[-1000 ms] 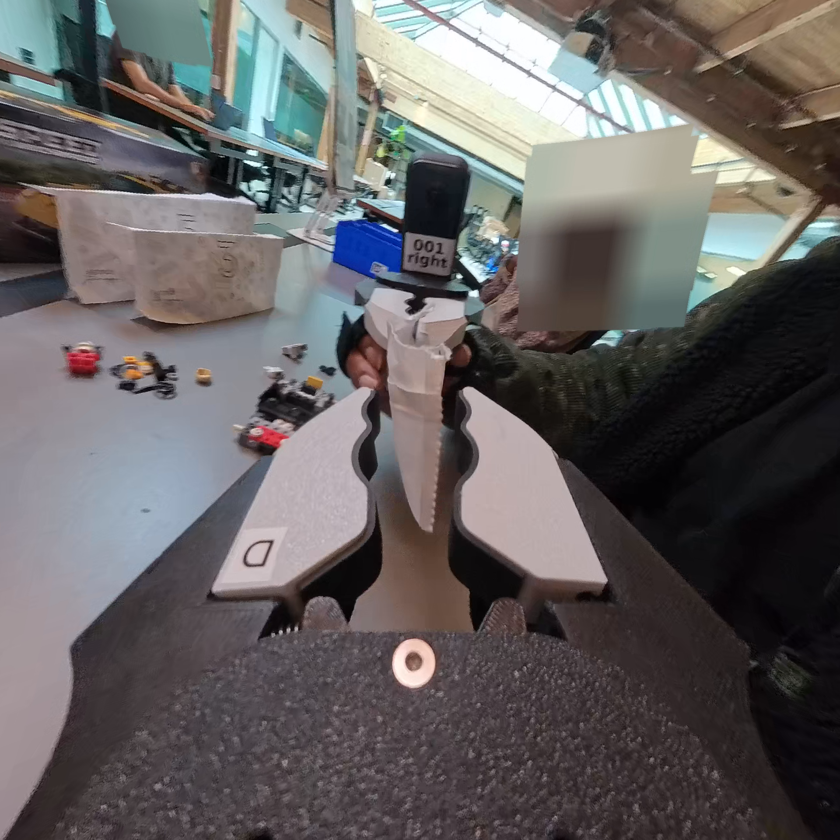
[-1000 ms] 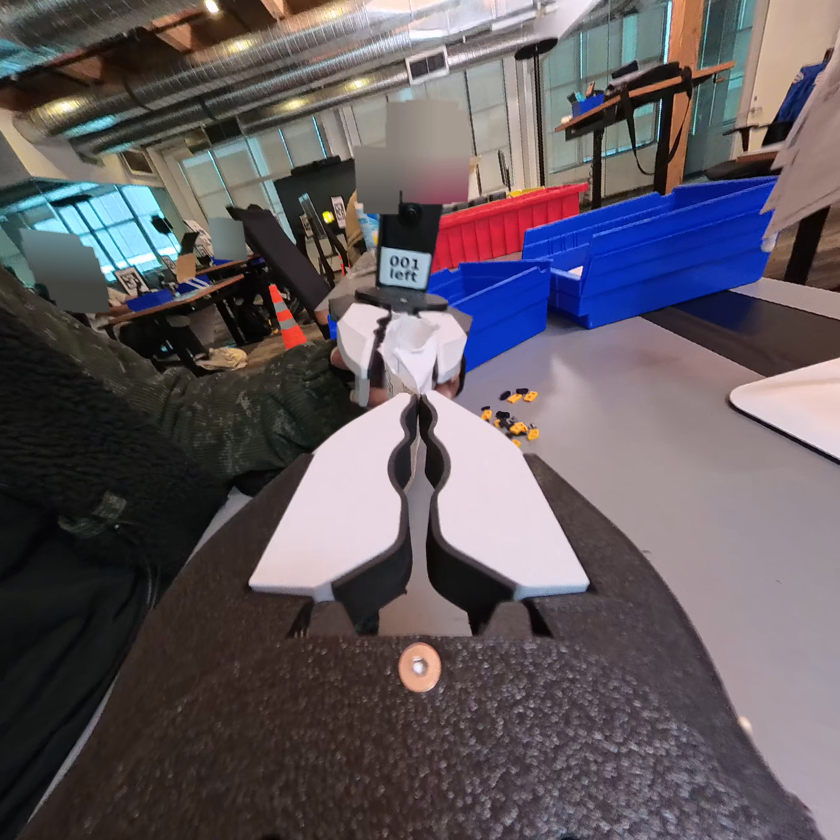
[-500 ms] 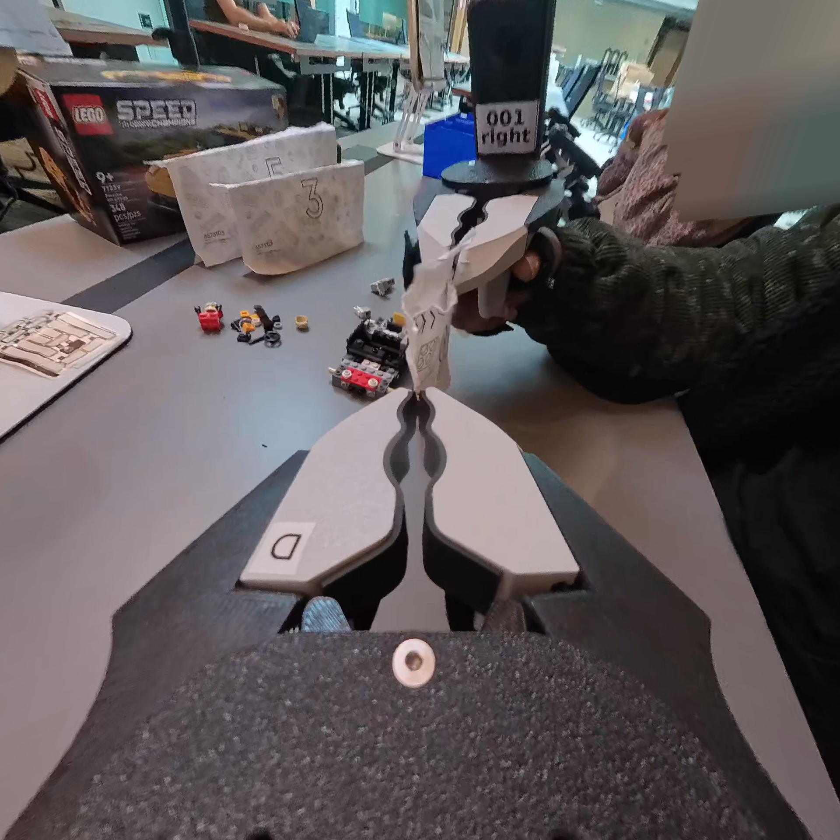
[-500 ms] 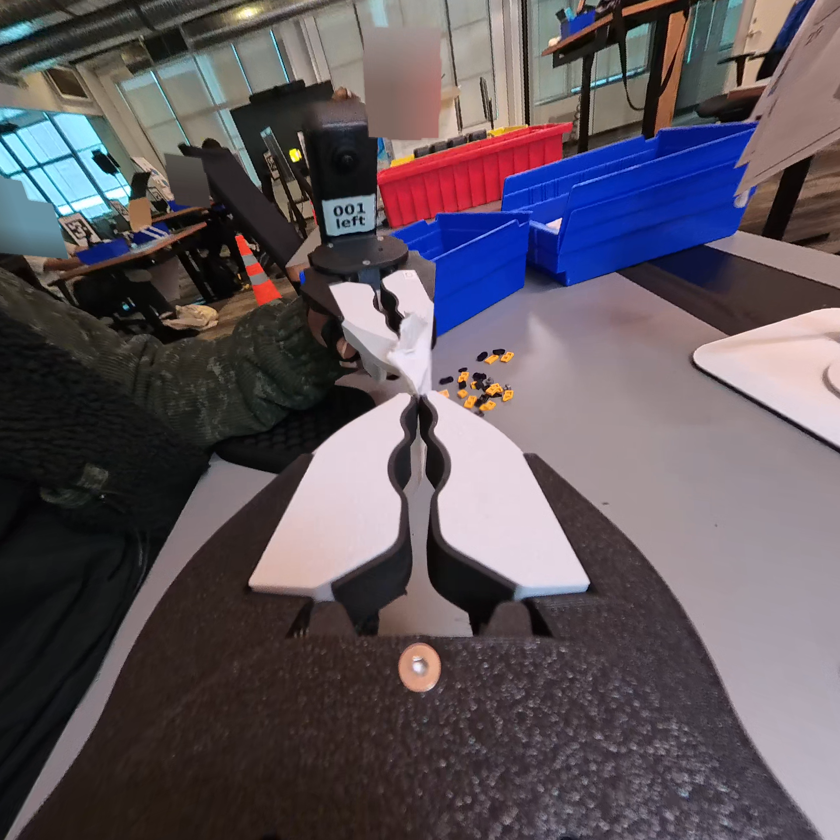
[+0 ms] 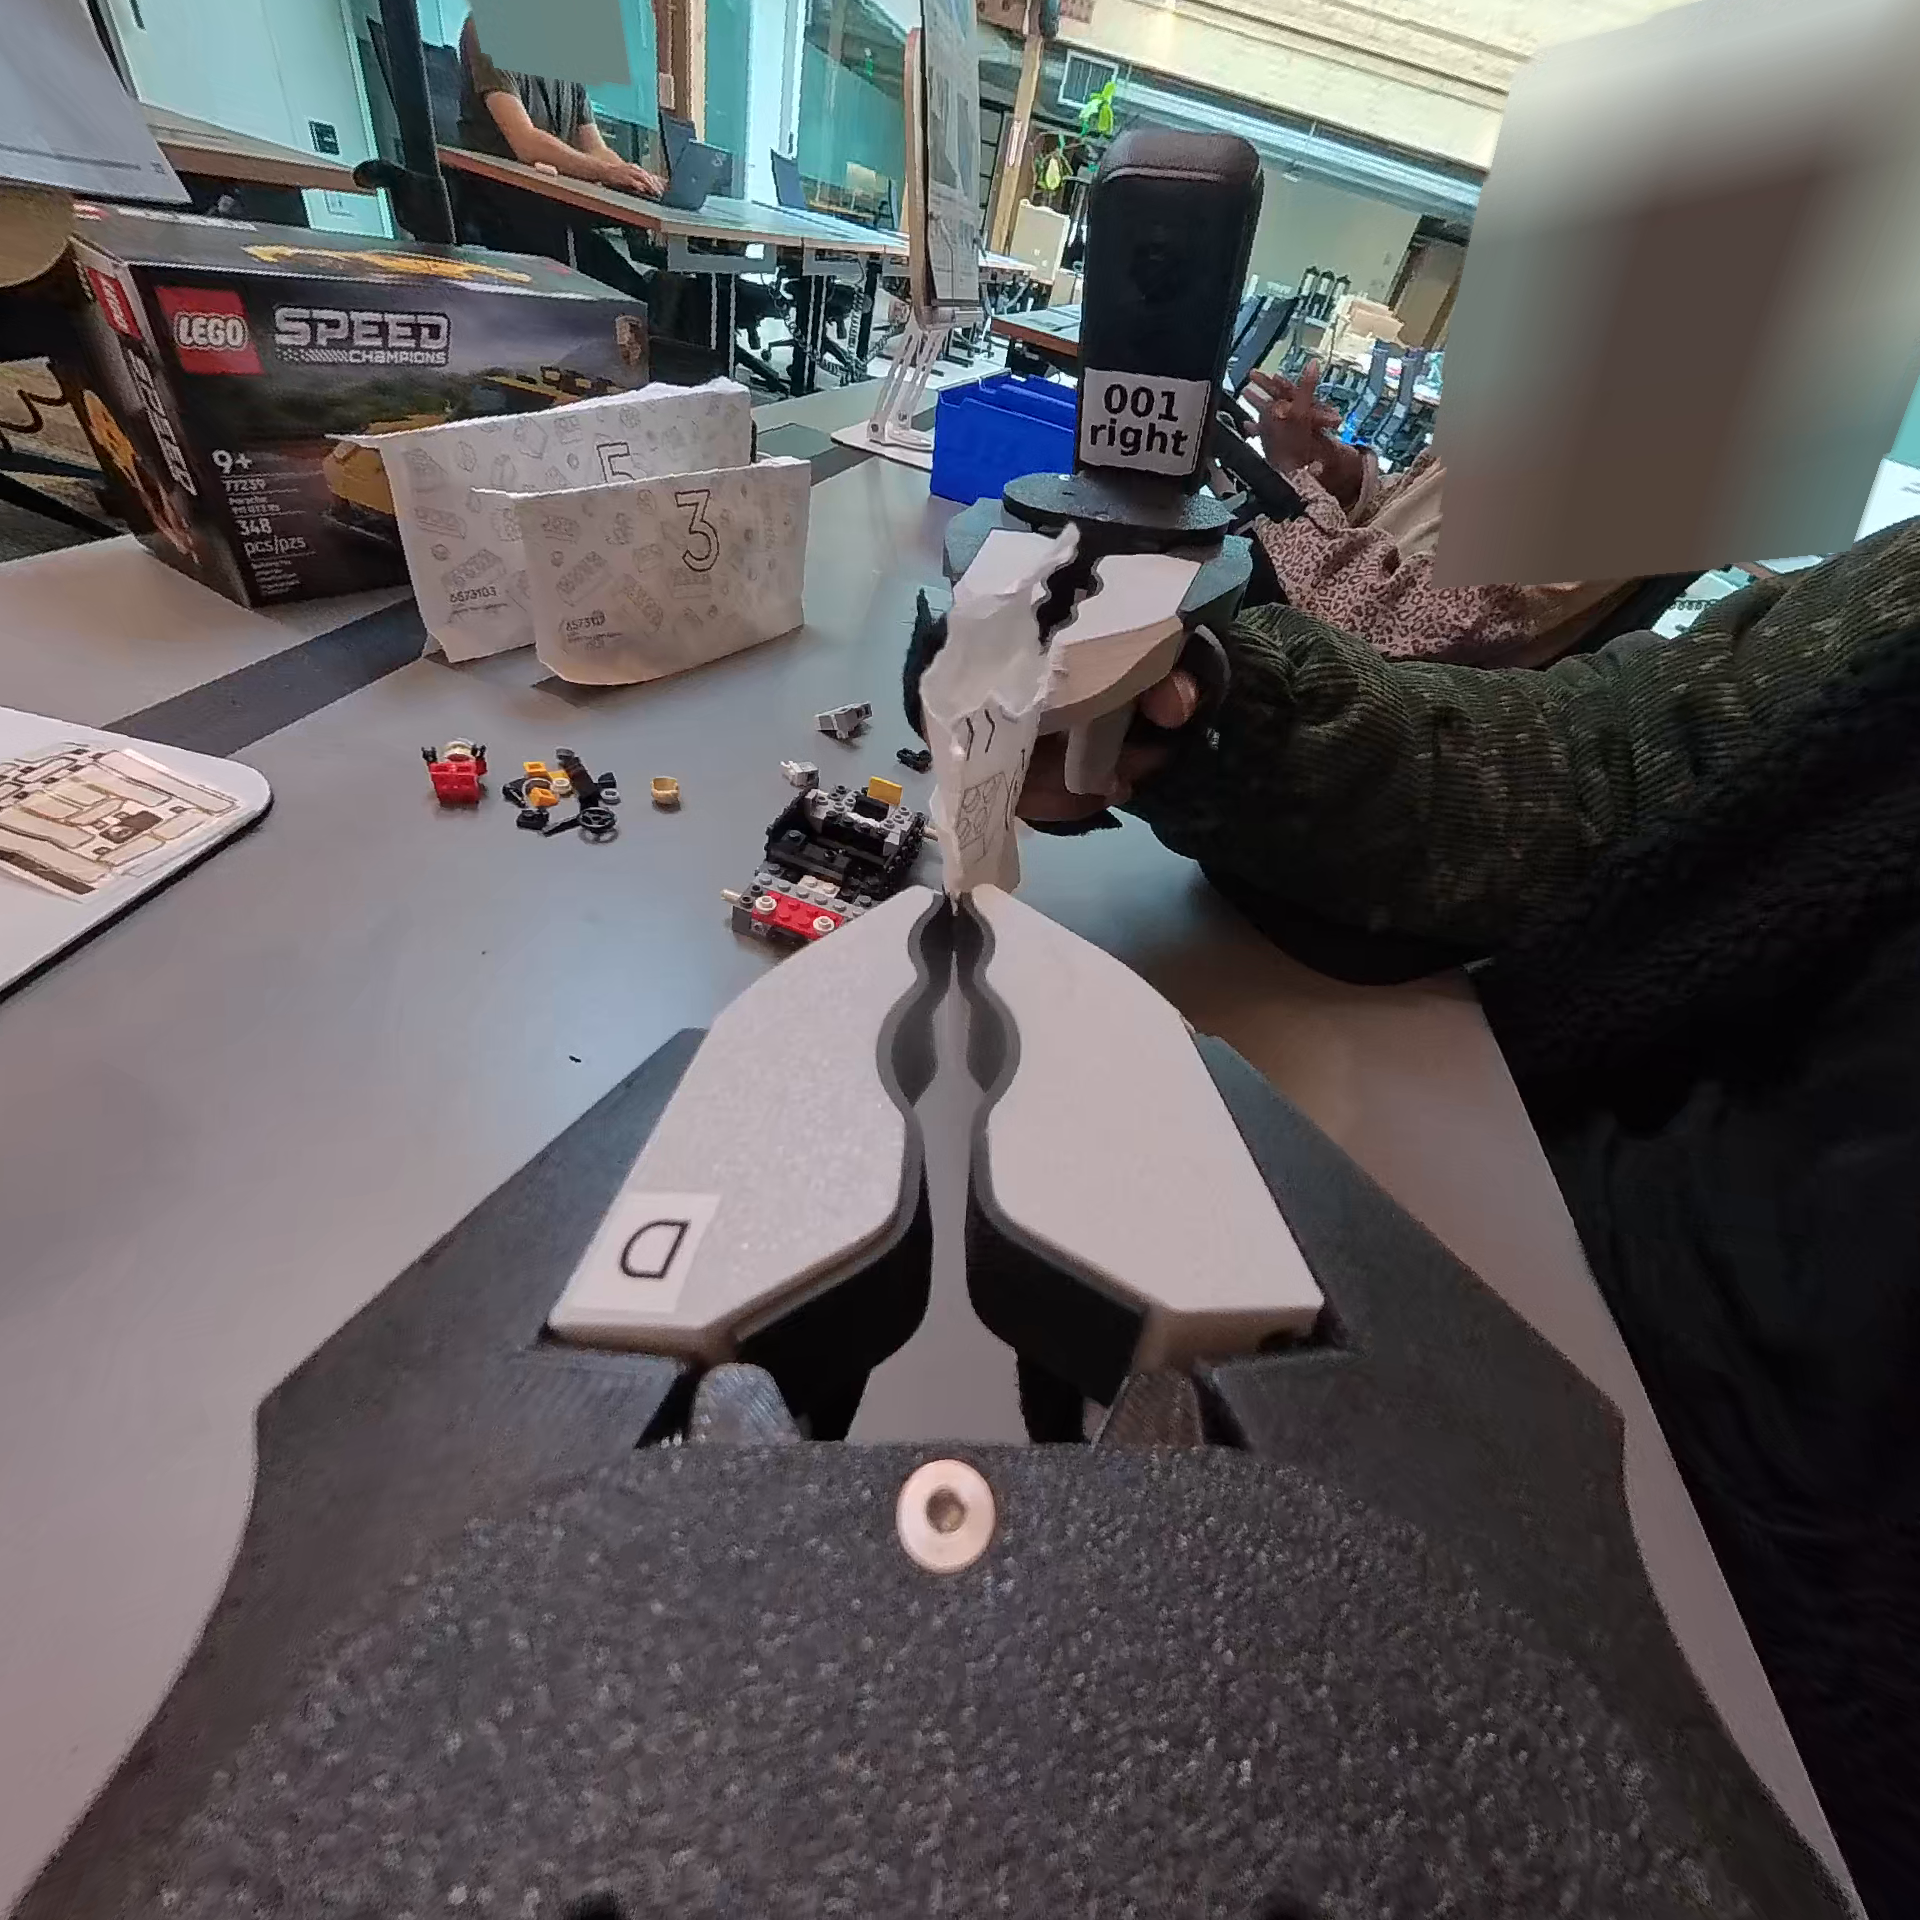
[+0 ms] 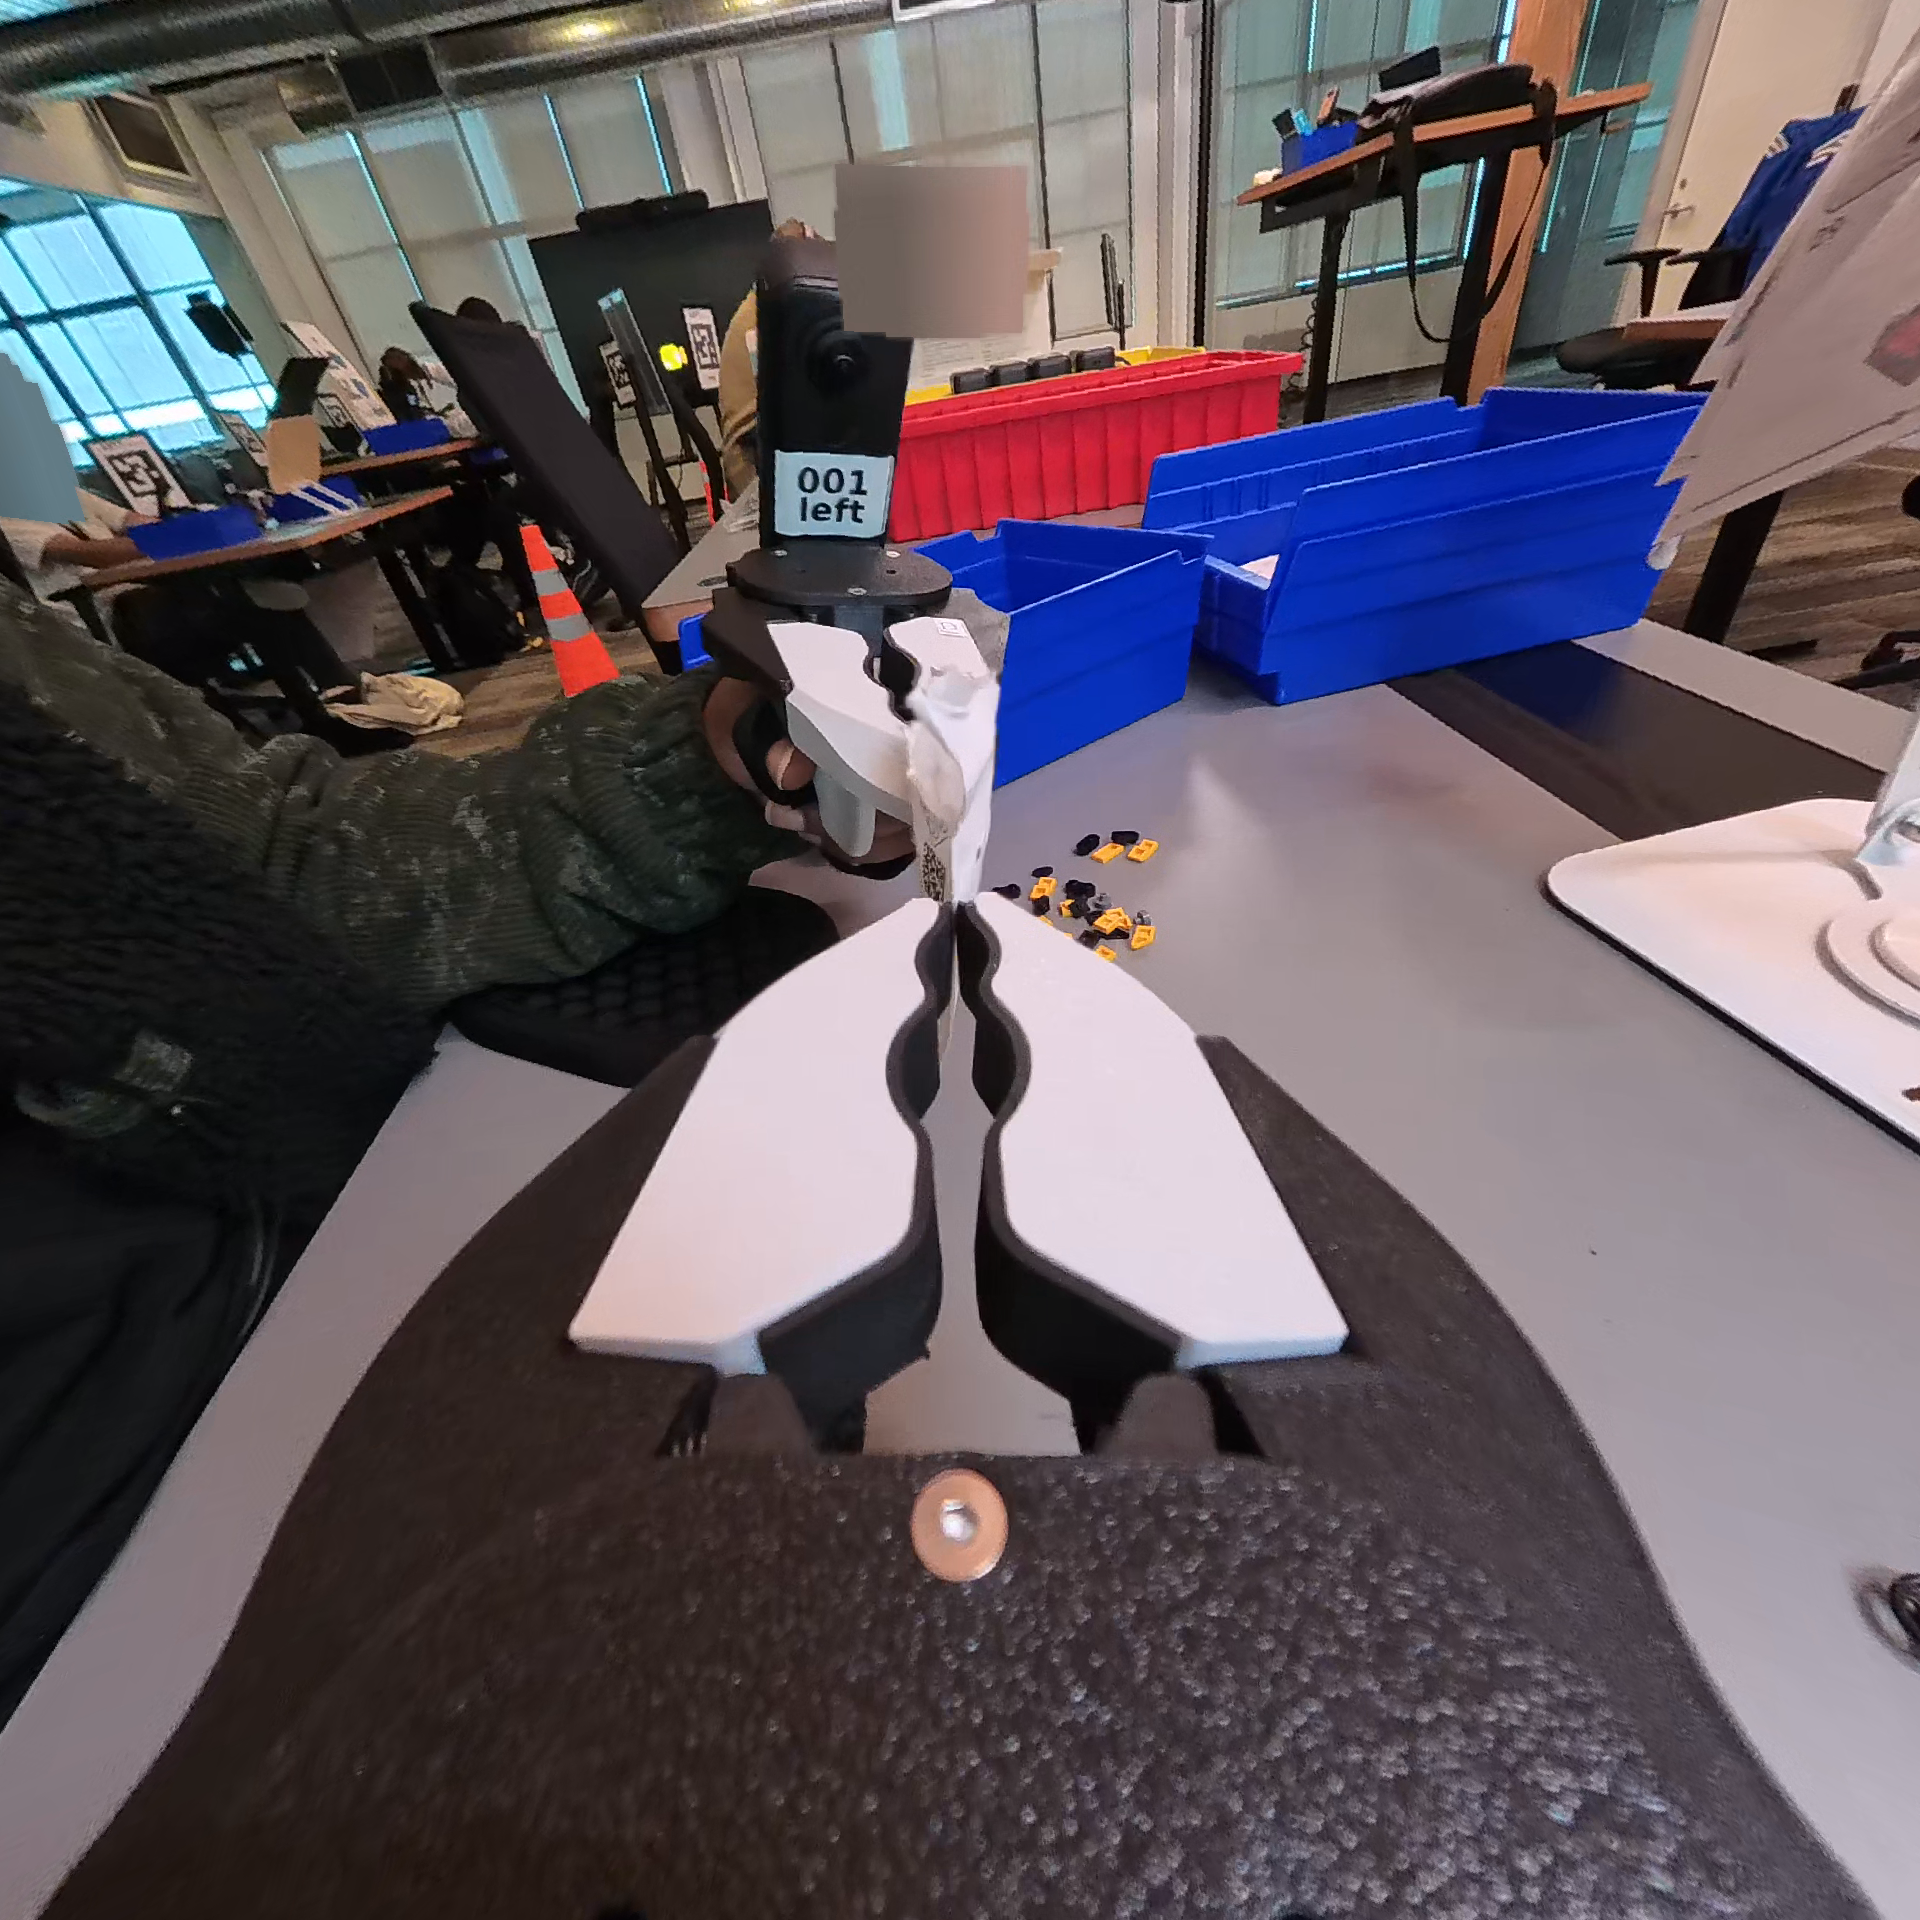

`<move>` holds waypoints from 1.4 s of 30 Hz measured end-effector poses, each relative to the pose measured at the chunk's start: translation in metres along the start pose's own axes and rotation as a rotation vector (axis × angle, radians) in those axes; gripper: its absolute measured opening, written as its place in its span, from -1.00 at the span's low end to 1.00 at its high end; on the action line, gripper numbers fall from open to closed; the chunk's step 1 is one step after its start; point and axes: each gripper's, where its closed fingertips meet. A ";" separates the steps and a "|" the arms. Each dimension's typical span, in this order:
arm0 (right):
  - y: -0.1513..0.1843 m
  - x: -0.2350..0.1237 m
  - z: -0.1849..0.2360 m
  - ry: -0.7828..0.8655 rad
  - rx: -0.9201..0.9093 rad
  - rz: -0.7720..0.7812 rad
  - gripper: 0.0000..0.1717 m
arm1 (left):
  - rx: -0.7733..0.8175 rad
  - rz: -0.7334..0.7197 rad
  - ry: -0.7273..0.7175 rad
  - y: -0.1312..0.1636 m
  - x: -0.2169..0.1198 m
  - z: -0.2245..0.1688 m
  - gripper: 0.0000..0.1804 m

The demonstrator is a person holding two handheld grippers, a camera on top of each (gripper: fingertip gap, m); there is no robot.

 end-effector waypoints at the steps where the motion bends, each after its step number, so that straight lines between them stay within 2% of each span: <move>1: -0.001 0.000 0.001 -0.006 0.004 -0.002 -1.00 | -0.004 -0.005 -0.001 -0.001 0.000 0.000 -1.00; 2: -0.002 -0.001 0.000 -0.005 0.008 -0.004 -1.00 | -0.008 -0.014 -0.010 -0.002 -0.001 0.002 -0.96; 4: -0.005 -0.005 -0.004 0.017 0.011 -0.005 -1.00 | 0.000 -0.045 -0.070 -0.009 -0.006 0.010 -0.68; 5: -0.008 -0.008 -0.007 0.036 0.011 -0.003 -1.00 | 0.009 -0.066 -0.116 -0.014 -0.013 0.017 -0.63; 7: -0.014 -0.018 -0.014 0.083 0.007 0.007 -1.00 | 0.014 -0.052 -0.260 -0.016 -0.030 0.039 -0.66; 10: -0.019 -0.035 -0.019 0.138 -0.005 0.028 -1.00 | 0.024 0.175 -0.515 0.011 -0.055 0.073 -0.73; 12: -0.015 -0.043 -0.016 0.139 0.024 0.027 -1.00 | -0.020 0.357 -0.585 0.039 -0.065 0.080 -0.73; 16: 0.006 -0.053 -0.008 0.118 0.073 0.020 -1.00 | -0.006 0.654 -0.536 0.090 -0.063 0.074 -0.76; 20: 0.011 -0.052 -0.002 0.054 0.101 0.003 -1.00 | 0.001 0.788 -0.484 0.120 -0.057 0.075 -0.80; 27: 0.024 -0.046 0.000 0.026 0.118 0.024 -1.00 | 0.009 0.767 -0.450 0.125 -0.052 0.081 -0.79; 31: 0.035 -0.037 -0.002 0.016 0.135 0.052 -1.00 | -0.018 0.760 -0.403 0.126 -0.049 0.076 -0.89; 36: 0.048 -0.018 -0.013 0.036 0.133 0.088 -1.00 | -0.055 0.744 -0.389 0.125 -0.043 0.076 -0.96; 42: 0.042 0.012 -0.040 0.091 0.112 0.076 -1.00 | -0.038 0.696 -0.382 0.116 -0.040 0.071 -1.00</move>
Point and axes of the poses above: each gripper's, where its closed fingertips meet, x out along the fingers, y out of its underside, z = x × y across the jaws, and after that the axes turned 2 degrees about -x, right-handed
